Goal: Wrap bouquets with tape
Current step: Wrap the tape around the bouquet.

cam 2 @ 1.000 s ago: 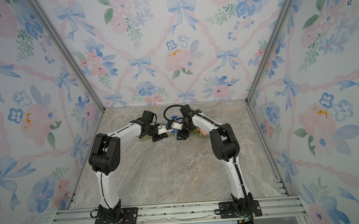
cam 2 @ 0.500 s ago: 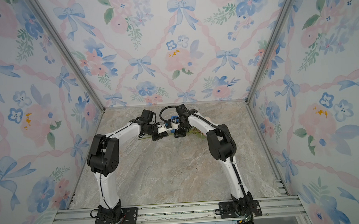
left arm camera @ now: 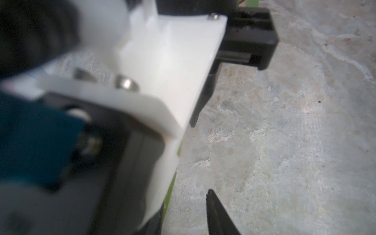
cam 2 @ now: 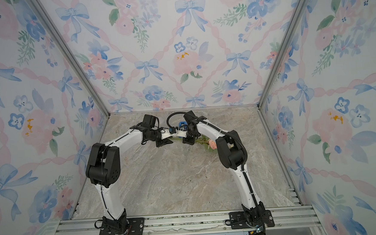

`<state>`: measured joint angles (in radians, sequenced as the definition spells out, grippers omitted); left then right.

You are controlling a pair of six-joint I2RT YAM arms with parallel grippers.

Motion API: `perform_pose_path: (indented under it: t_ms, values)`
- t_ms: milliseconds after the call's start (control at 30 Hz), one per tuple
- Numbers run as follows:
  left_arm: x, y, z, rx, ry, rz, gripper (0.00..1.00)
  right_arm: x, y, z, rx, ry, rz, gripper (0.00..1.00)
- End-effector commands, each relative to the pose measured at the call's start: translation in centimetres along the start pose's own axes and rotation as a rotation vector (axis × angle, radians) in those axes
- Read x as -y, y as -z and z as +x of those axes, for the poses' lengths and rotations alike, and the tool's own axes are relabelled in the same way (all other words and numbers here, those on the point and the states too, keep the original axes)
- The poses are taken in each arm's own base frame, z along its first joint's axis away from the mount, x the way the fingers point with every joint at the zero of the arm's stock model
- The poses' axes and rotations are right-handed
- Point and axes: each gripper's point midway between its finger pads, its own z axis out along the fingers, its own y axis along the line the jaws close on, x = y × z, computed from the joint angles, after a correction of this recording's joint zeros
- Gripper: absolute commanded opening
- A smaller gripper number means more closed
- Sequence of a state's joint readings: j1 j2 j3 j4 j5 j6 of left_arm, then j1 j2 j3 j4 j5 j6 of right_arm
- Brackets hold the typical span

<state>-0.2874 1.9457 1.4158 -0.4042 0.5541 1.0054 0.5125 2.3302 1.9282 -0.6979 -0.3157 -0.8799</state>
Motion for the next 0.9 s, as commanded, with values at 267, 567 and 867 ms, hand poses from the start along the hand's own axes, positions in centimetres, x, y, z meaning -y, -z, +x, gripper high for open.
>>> perform_pose_path:
  t_ms: [267,567,867]
  values:
    - [-1.3,6.4,0.7,0.085,0.077,-0.068,0.70,1.3,3.1,-1.8,0.004,0.230,0.212,0.00]
    - [-1.4,4.1,1.8,-0.004,0.112,-0.065,0.91,3.1,4.0,-3.0,0.025,0.391,0.464,0.00]
    - [-1.0,0.2,1.1,-0.052,0.076,-0.011,0.90,3.1,5.1,-4.1,0.081,0.525,0.612,0.00]
